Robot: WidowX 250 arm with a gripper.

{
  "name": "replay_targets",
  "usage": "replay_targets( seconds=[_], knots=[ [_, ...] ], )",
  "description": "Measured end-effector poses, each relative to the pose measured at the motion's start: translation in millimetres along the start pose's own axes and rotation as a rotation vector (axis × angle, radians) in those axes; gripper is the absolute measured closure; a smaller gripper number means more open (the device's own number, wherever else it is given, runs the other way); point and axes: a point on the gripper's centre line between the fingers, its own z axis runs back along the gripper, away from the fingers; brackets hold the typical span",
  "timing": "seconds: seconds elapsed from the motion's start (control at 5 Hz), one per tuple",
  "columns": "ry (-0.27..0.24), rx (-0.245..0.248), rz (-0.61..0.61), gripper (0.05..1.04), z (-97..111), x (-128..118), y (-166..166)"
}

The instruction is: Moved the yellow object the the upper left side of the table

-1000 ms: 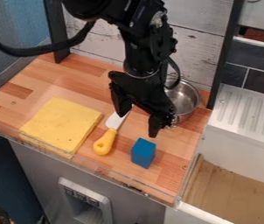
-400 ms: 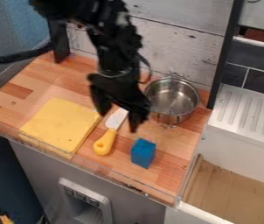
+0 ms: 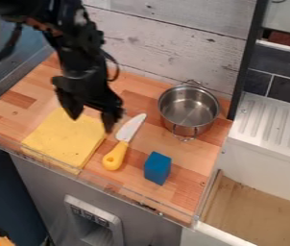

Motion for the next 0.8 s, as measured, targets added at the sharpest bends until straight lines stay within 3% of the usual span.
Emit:
replay_targets(
  seconds=[0.2, 0.4, 0.8],
  knots=[
    [0.055, 0.056, 0.058, 0.083, -20, -12, 29],
    [0.113, 0.082, 0.093, 0.083, -33, -19, 45],
    [0.157, 0.085, 0.096, 0.083, -50, -22, 50]
  ],
)
